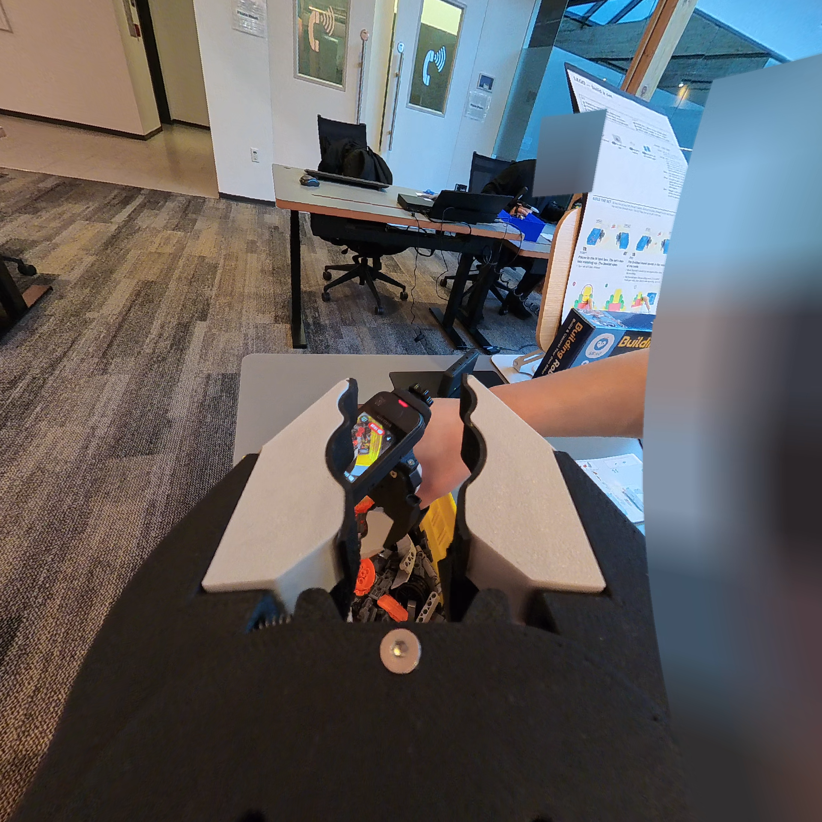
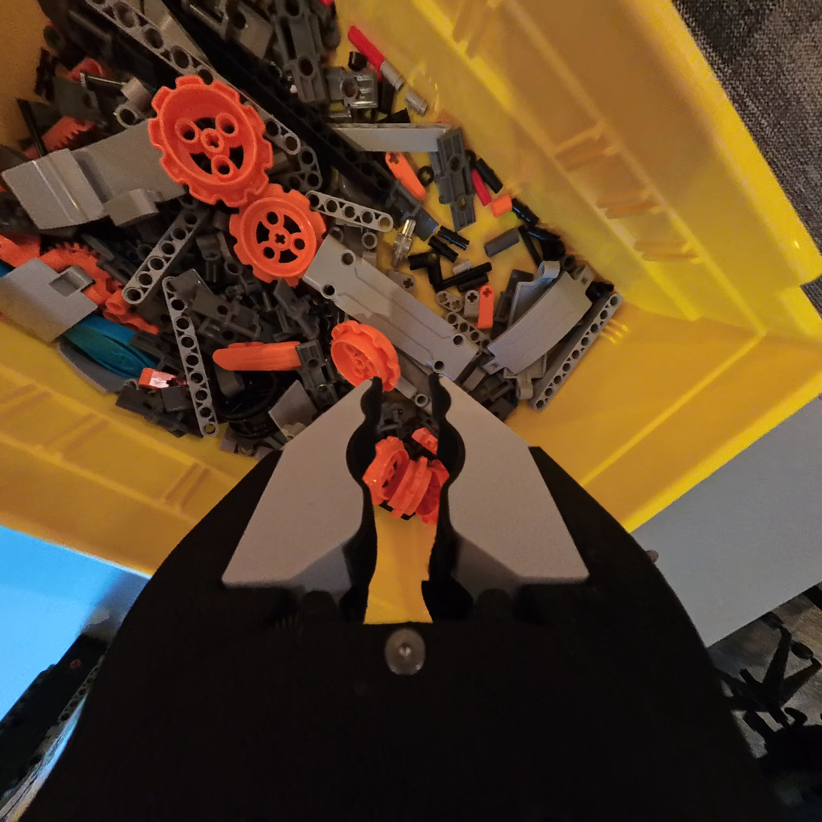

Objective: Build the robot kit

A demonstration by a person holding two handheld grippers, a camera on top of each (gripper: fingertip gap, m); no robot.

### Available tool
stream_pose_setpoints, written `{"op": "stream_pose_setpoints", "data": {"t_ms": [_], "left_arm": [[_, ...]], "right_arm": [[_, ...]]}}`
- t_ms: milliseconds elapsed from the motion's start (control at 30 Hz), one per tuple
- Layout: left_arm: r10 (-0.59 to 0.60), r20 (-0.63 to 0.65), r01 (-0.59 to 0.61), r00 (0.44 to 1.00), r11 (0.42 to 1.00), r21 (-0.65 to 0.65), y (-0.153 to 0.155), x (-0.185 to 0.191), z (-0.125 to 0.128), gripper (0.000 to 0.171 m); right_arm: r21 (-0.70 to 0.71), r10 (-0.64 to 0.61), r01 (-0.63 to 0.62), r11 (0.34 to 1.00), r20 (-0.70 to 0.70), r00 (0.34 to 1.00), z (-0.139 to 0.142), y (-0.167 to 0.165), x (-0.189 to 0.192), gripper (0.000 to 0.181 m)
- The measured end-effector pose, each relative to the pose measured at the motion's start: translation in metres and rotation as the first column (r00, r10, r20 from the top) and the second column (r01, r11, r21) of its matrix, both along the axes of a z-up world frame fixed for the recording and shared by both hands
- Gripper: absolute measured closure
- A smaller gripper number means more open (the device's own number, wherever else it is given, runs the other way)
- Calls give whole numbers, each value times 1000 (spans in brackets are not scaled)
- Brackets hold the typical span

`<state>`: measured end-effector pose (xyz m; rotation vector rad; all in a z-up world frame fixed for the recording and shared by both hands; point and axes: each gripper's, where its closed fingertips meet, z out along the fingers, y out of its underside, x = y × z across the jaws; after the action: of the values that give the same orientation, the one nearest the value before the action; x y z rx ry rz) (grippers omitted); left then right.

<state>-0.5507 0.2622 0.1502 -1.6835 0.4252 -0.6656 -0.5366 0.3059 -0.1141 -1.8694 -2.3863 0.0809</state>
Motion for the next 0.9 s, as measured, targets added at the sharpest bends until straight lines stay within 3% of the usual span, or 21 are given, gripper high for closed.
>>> {"op": "stream_pose_setpoints", "data": {"t_ms": [133,233,333,433,533,700,900], "left_arm": [[-1,-2,1,1000,1000,0,0,0,0,127],[-7,-5,7,1000,1000,0,-2,0,0,128],[-8,16,8,1000,1000,3,-3,-5,1,127],[-5,44,5,999,1000,10,-3,-11,5,127],[-3,52,2,999,1000,11,-4,-14,5,127],[10,53,-11,999,1000,18,-5,-17,7,127],[46,70,-48,996,999,15,-4,-31,7,127]], "right_arm": [[59,55,-52,997,-51,997,16,-2,-2,168],[119,61,-31,992,-254,965,63,-1,4,181],[9,-29,38,999,-457,889,112,-17,42,181],[-57,71,-124,991,-560,825,128,-66,99,181],[-97,68,-146,985,-555,829,96,-102,146,181],[-68,166,-214,974,-426,889,14,-144,170,181],[-124,216,-274,954,-355,910,-17,-149,160,181]]}}
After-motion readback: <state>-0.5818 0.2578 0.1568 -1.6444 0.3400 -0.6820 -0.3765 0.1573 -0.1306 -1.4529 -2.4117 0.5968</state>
